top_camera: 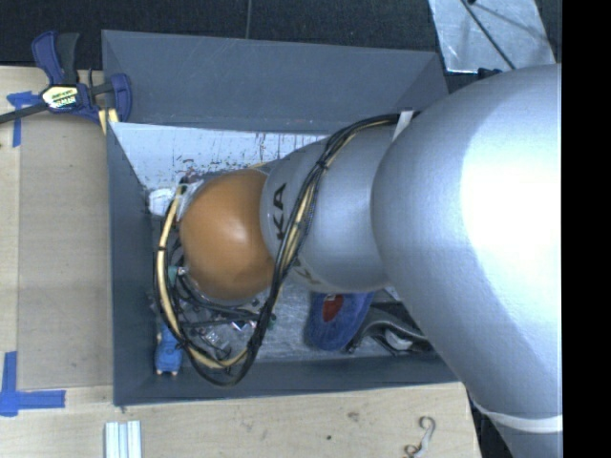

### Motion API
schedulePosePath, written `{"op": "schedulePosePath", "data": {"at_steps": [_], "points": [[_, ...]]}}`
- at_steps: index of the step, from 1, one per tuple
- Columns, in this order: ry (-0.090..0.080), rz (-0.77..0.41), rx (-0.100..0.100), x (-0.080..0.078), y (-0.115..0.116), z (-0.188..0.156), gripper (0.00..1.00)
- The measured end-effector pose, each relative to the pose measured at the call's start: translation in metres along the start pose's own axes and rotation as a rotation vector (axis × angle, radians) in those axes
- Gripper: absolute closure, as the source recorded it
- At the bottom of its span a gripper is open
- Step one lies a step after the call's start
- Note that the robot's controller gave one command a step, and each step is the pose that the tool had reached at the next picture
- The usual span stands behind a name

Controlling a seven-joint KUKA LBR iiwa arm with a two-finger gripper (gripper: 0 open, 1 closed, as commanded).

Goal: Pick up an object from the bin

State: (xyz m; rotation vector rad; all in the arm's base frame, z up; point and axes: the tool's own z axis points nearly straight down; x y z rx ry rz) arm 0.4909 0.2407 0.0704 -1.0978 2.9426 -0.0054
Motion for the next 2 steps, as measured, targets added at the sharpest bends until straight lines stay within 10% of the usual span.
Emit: {"op": "schedulePosePath", "data": {"at_steps": [1, 2], "points": [[-0.002, 0.001, -0.003, -0.001, 0.002, 0.000, 1.00], [-0.012, -0.090, 0.001, 0.008, -0.020, -0.131, 1.00]]}}
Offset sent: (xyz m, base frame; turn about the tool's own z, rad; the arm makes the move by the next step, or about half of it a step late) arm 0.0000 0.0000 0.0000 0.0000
